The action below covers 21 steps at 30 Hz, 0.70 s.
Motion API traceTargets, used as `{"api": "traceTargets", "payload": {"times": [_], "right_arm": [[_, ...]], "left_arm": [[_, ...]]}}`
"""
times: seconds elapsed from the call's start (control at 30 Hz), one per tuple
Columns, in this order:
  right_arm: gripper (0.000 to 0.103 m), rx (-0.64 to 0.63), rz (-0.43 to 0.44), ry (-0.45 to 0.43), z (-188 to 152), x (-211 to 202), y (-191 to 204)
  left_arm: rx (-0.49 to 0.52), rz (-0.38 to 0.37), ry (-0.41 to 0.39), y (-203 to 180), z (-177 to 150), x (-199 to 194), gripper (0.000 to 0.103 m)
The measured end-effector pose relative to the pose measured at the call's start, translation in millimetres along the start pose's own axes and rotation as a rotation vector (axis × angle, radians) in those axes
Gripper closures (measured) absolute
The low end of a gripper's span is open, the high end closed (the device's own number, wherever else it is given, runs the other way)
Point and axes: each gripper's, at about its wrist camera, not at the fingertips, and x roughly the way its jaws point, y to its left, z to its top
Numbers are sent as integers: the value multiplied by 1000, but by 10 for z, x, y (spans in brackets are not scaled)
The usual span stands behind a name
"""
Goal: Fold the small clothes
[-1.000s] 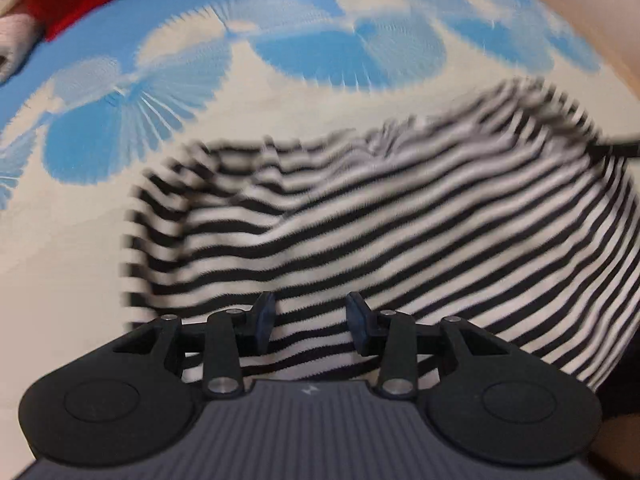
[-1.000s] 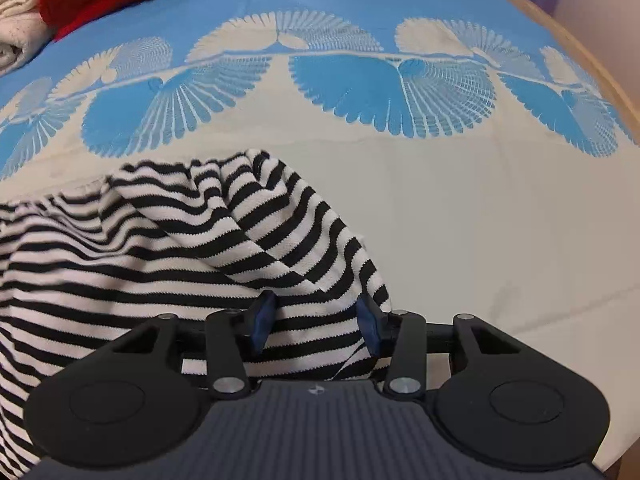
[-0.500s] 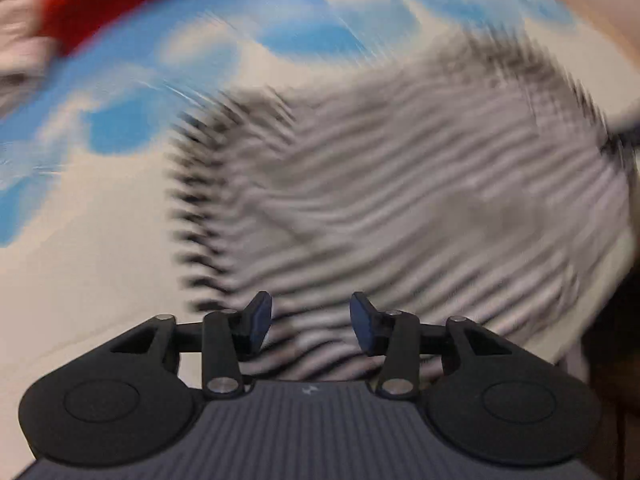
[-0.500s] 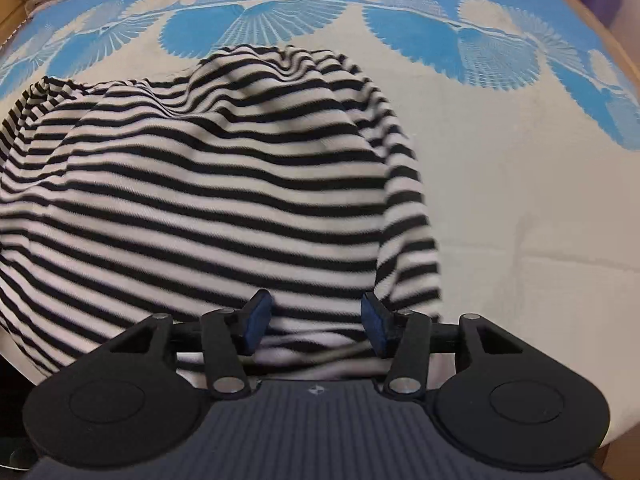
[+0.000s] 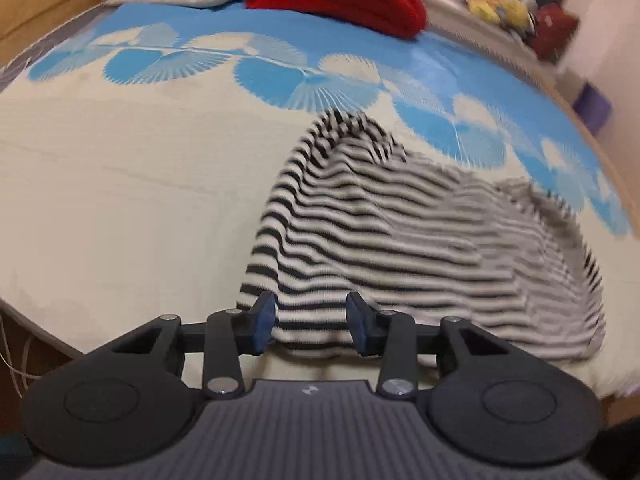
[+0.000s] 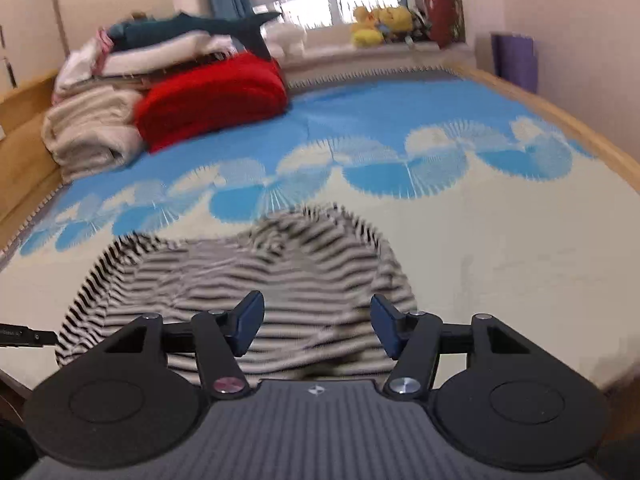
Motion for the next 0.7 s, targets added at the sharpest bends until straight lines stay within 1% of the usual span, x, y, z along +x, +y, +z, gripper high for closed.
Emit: {"api": "traceTargets", "payload": {"times": [0.03,0.1,0.13,0.17,0.2,0.23,0.3,0.43,0.63,0.67,0.7], "right_arm": [[42,-21,1,-10,-19,41,28],[42,-45,-5,11,-50,126,33],[42,-38,-7,32,-71,154,43],[42,-29,-5,48,-85,186,27],[42,-23,-4,56,-100,173,21],[42,-21,-6,58,-111,178,20],[42,-23,-6,60,-130,193,25],[42,-36,-4,79,-148,259,27],[42,-23,-10,89,-138,331,0],[42,-19,-11,89,-132,339,-5],[42,-17,-11,89,-130,343,-12]], "left_arm": [[-38,-22,-13,68,0,-4,59],[-140,-94,15,264,-77,90,58],[-200,-106,57,335,-125,175,58],[-263,-80,114,376,-137,263,59],[-320,-79,134,412,-144,318,59],[-359,-100,132,444,-148,360,56],[-393,-83,150,475,-133,448,54],[-484,-82,177,577,-108,608,50],[-519,-60,179,572,-97,728,43],[-517,-52,177,566,-93,731,44],[-527,-24,172,562,-103,691,44]]}}
